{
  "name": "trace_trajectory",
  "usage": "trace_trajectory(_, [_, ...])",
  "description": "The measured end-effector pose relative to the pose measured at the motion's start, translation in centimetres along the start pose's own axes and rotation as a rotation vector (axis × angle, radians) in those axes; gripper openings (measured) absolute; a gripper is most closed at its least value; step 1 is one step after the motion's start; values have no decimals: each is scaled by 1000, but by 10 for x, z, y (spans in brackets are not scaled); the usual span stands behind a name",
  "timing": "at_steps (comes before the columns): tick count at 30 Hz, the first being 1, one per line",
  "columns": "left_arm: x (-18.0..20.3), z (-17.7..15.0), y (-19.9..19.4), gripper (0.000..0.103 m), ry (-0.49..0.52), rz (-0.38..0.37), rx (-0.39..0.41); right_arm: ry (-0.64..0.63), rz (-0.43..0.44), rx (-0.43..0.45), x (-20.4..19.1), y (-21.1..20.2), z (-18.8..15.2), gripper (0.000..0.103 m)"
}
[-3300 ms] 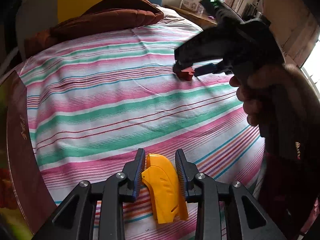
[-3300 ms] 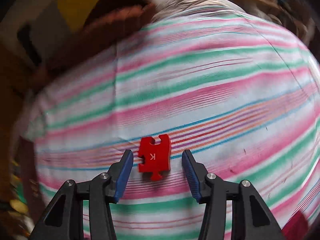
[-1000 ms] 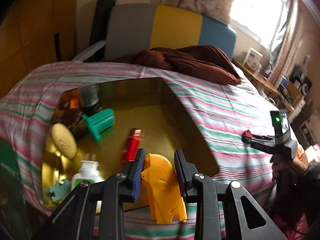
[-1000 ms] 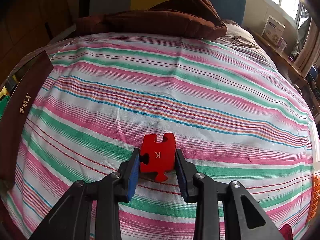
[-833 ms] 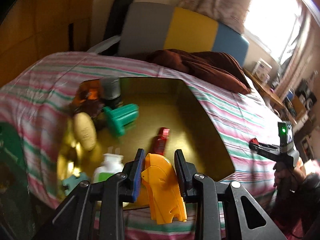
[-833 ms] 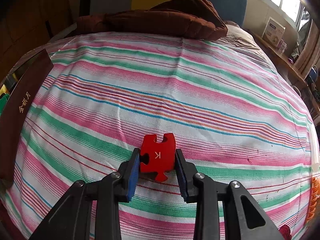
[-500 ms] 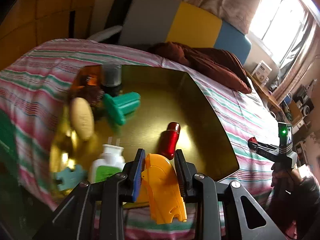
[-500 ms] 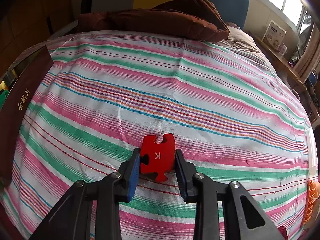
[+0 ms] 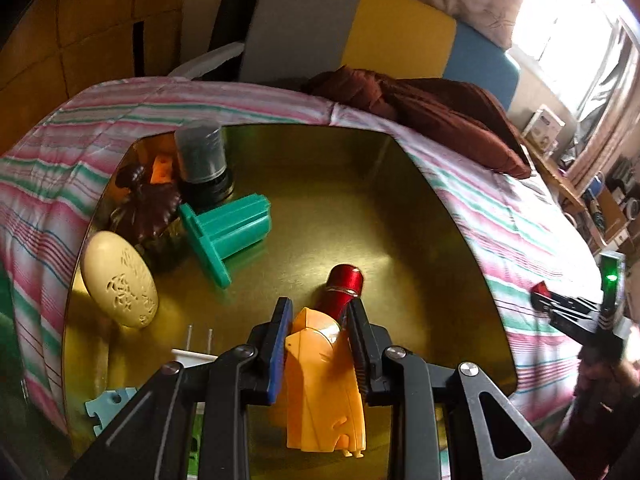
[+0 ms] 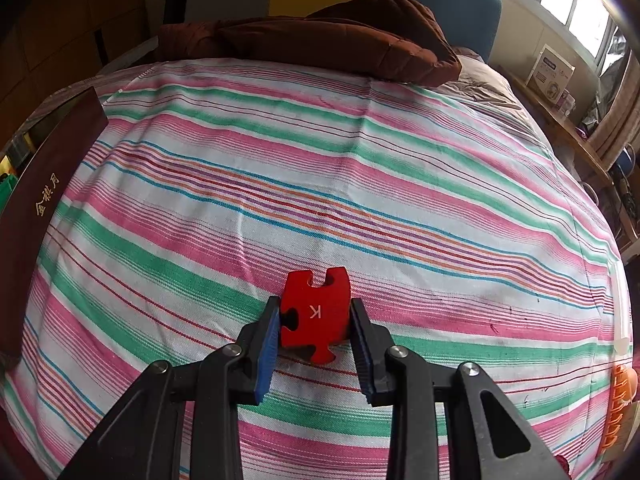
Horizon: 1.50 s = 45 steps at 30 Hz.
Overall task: Organize rigid objects
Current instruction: 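Carry the yellow piece into the gold tray and open the left gripper, then carry the red K puzzle piece into the gold tray and open the right gripper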
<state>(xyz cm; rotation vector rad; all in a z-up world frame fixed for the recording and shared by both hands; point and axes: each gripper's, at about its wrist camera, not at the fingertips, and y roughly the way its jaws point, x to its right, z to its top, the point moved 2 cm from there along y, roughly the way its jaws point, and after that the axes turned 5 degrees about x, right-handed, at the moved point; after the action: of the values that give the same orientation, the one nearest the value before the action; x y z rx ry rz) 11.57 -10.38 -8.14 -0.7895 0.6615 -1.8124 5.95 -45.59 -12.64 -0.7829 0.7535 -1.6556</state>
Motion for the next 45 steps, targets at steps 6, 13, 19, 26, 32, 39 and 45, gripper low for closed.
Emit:
trace_trajectory(6, [-7, -10, 13, 29, -8, 25, -30, -3, -2, 0, 0, 0, 0, 32])
trace_trajectory(13, [-10, -12, 1, 36, -3, 37, -4, -6, -4, 1, 0, 0, 0, 32])
trace_trajectory(19, [-9, -14, -33, 48, 46, 73, 81, -17, -12, 1, -2, -1, 0, 32])
trace_trajectory(26, [-16, -21, -63, 57, 63, 122, 128, -19, -29, 2, -5, -2, -1, 32])
trace_trajectory(32, [-24, -25, -79, 59, 57, 155, 152, 34, -37, -32, -3, -2, 4, 32])
trace_trajectory(39, [-31, -28, -89, 61, 52, 172, 177, 62, 40, 19, -26, -36, 29, 32])
trace_trajectory(45, [-38, -31, -92, 61, 32, 173, 177, -38, 204, 119, -91, -83, 60, 32])
